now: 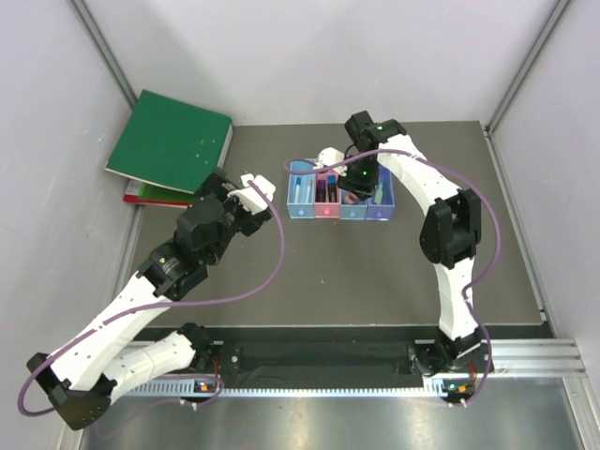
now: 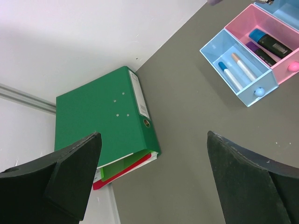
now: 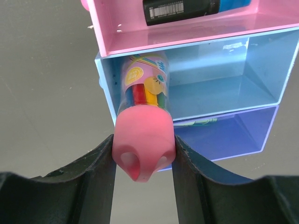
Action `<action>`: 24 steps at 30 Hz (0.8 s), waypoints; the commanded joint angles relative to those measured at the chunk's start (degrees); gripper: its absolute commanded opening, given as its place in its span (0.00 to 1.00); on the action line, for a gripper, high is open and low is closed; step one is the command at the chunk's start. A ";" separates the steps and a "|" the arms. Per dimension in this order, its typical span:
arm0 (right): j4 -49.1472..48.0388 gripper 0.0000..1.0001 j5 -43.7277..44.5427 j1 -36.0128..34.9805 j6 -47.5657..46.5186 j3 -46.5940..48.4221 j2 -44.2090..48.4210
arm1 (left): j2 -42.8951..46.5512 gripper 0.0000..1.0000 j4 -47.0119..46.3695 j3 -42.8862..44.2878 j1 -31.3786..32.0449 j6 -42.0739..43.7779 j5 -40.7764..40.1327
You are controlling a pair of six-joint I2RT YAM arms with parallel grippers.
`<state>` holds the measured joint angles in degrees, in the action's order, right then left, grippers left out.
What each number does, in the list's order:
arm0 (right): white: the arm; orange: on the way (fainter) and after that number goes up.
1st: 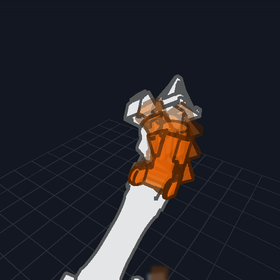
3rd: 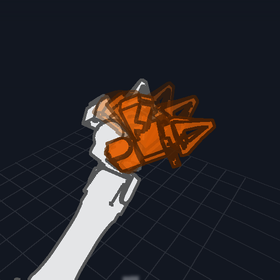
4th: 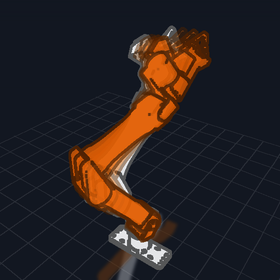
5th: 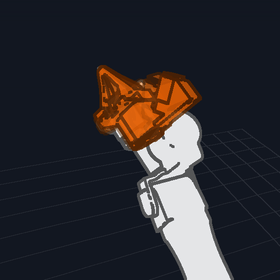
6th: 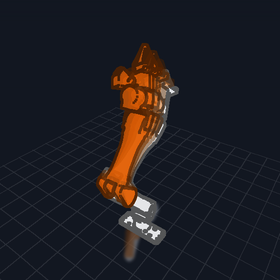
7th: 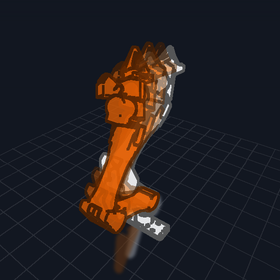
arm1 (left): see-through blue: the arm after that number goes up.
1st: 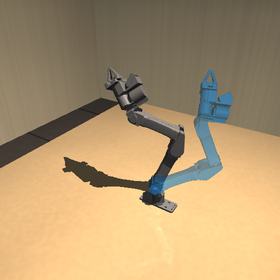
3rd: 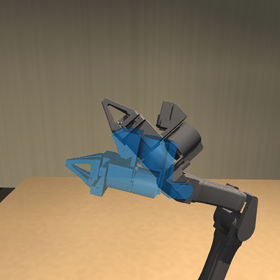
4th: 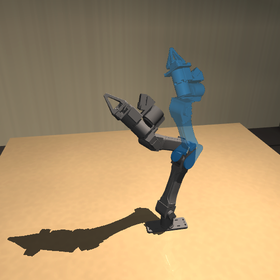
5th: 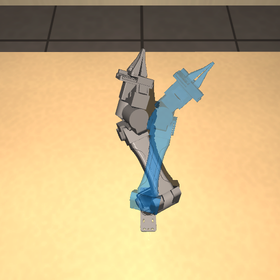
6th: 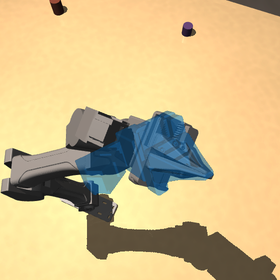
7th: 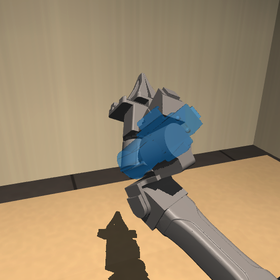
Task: Sort the stationery into containers
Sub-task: Place the stationery in the storage box.
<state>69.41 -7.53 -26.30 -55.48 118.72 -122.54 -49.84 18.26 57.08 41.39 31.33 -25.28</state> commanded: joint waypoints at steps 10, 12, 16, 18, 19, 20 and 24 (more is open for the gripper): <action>-2.96 0.61 0.41 -1.65 -0.85 -0.42 0.02 | 2.03 0.99 -1.56 -1.62 -0.34 -1.62 0.67; -3.14 0.69 0.32 -1.73 -0.77 -0.50 0.02 | 1.94 0.99 -1.47 -1.71 -0.34 -1.62 0.67; -3.84 0.81 0.59 -1.64 -0.59 -0.94 0.72 | 2.03 0.99 -1.56 -1.71 -0.34 -1.98 0.76; -4.45 0.86 0.67 -1.73 -0.07 -1.12 1.16 | 2.03 0.99 -1.56 -1.80 -0.34 -2.33 0.84; -4.54 0.87 0.67 -1.73 0.02 -1.12 1.25 | 1.95 0.99 -1.48 -1.88 -0.34 -2.33 0.84; -4.89 0.89 0.76 -1.73 0.20 -1.12 1.43 | 2.03 0.99 -1.56 -1.88 -0.34 -2.42 0.93; -5.77 0.92 0.76 -1.73 0.99 -0.86 2.91 | 1.95 0.99 -1.47 -1.97 -0.34 -2.24 0.93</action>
<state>65.98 -6.70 -27.27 -55.44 117.62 -122.56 -48.86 18.26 55.57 41.32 30.00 -24.86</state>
